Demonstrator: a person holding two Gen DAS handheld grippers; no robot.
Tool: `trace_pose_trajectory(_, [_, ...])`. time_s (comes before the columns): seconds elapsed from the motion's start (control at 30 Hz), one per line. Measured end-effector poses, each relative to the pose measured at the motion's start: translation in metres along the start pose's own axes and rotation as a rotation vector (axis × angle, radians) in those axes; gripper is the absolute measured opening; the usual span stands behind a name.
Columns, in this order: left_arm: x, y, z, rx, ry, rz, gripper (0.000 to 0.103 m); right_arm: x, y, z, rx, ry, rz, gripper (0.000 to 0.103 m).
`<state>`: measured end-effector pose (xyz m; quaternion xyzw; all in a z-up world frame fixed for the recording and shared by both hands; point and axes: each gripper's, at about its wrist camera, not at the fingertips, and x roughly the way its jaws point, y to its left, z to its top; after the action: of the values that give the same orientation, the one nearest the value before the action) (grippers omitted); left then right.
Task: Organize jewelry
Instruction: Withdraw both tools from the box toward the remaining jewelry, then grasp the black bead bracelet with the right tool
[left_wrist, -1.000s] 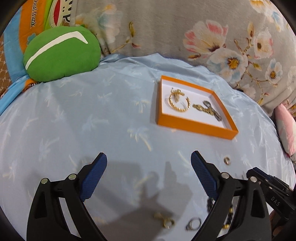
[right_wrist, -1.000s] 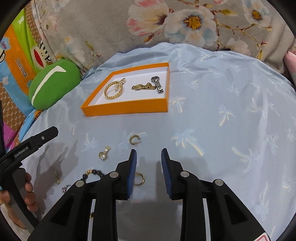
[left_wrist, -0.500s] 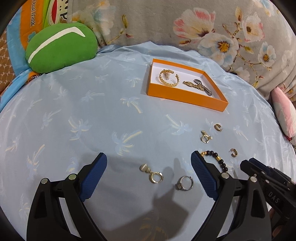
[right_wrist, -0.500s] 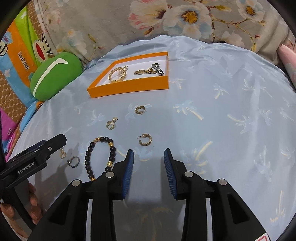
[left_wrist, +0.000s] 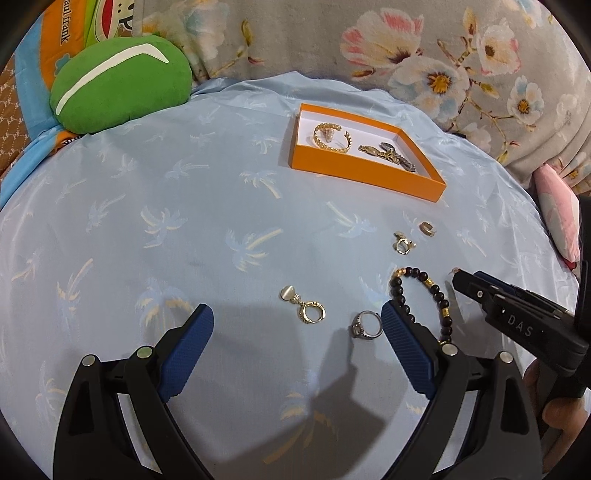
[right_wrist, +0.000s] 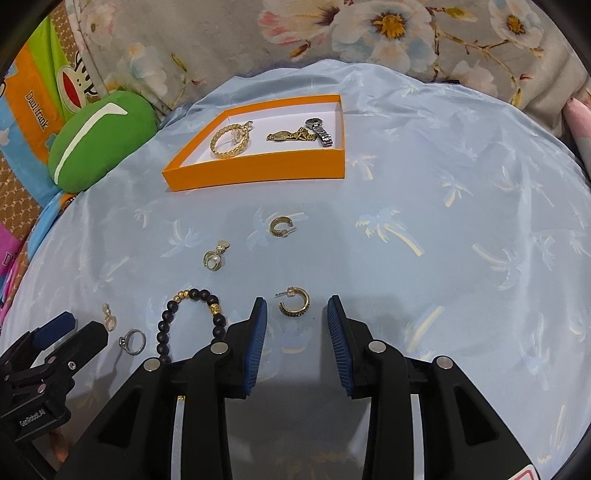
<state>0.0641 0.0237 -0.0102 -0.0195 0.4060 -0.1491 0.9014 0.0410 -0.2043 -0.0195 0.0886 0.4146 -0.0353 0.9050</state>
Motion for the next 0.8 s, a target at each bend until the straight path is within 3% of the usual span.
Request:
trace_pose_trajectory(0.2, [0.002,0.001,0.000,-0.004,0.009,-0.005,0.090,-0.012,-0.004,-0.004,0.019,-0.048,0.047,0.034])
trace_pose_trajectory(0.4, [0.006,0.003,0.000,-0.015,0.027,0.003,0.090,-0.022,0.018,-0.015,-0.061,-0.049,0.084,0.034])
trace_pose_trajectory(0.63, [0.006,0.003,0.000,-0.018,0.027,0.012,0.090,-0.015,0.033,-0.019,-0.105,-0.002,0.100,0.022])
trace_pose_trajectory(0.8, [0.006,0.003,0.000,-0.009,0.029,0.010,0.090,-0.010,0.035,-0.019,-0.106,0.022,0.088,0.022])
